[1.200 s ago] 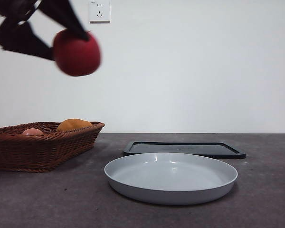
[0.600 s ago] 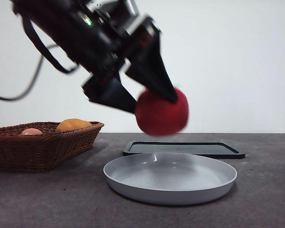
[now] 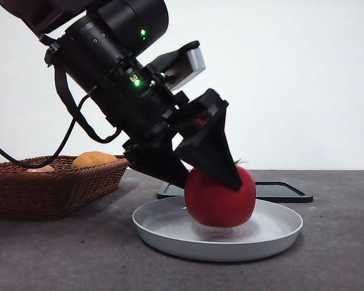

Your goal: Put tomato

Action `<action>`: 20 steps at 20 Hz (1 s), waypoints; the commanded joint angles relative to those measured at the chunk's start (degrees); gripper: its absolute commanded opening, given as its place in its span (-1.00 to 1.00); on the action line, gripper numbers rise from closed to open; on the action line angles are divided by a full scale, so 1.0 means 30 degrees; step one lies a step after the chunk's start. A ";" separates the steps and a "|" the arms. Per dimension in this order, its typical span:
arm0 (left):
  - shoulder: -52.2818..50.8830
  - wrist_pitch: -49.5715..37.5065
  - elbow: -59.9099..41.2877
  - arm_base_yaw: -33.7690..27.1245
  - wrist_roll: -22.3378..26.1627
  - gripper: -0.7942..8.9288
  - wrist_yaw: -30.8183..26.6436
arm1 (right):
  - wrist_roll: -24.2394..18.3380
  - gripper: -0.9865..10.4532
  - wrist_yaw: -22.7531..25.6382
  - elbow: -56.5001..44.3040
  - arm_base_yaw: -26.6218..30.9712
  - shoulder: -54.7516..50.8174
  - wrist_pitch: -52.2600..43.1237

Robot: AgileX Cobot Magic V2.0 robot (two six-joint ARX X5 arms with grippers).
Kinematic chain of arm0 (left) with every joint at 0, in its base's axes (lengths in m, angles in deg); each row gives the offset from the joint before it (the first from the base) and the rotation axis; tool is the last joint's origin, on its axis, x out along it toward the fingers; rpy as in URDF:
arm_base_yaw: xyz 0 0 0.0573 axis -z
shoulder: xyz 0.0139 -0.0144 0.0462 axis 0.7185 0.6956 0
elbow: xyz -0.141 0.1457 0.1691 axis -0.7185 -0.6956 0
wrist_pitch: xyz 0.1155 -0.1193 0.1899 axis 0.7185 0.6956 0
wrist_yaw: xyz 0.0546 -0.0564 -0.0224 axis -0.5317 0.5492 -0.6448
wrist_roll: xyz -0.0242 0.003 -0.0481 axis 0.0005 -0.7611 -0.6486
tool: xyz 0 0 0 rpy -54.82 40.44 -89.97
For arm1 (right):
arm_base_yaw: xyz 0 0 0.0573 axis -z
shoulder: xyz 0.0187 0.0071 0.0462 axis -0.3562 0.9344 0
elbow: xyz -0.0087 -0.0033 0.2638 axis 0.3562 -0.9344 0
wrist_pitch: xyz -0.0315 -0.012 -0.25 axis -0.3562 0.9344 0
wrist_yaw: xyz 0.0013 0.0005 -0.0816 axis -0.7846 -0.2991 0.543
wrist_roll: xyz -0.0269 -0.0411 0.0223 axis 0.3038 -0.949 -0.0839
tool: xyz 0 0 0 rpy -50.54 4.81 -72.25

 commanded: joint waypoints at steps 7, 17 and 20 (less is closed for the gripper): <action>0.0634 0.0007 0.0321 0.0226 0.0466 0.21 -0.0532 | -0.0066 0.02 -0.0015 0.0372 -0.0080 0.0124 -0.0036; -0.1647 0.0029 0.0568 0.0095 -0.0605 0.21 -0.0612 | -0.0073 0.02 0.0000 0.0372 -0.0080 0.0117 -0.0036; -0.3388 0.0415 0.0568 -0.0248 -0.0656 0.21 -0.1348 | -0.0080 0.02 0.0007 0.0372 -0.0080 0.0117 -0.0051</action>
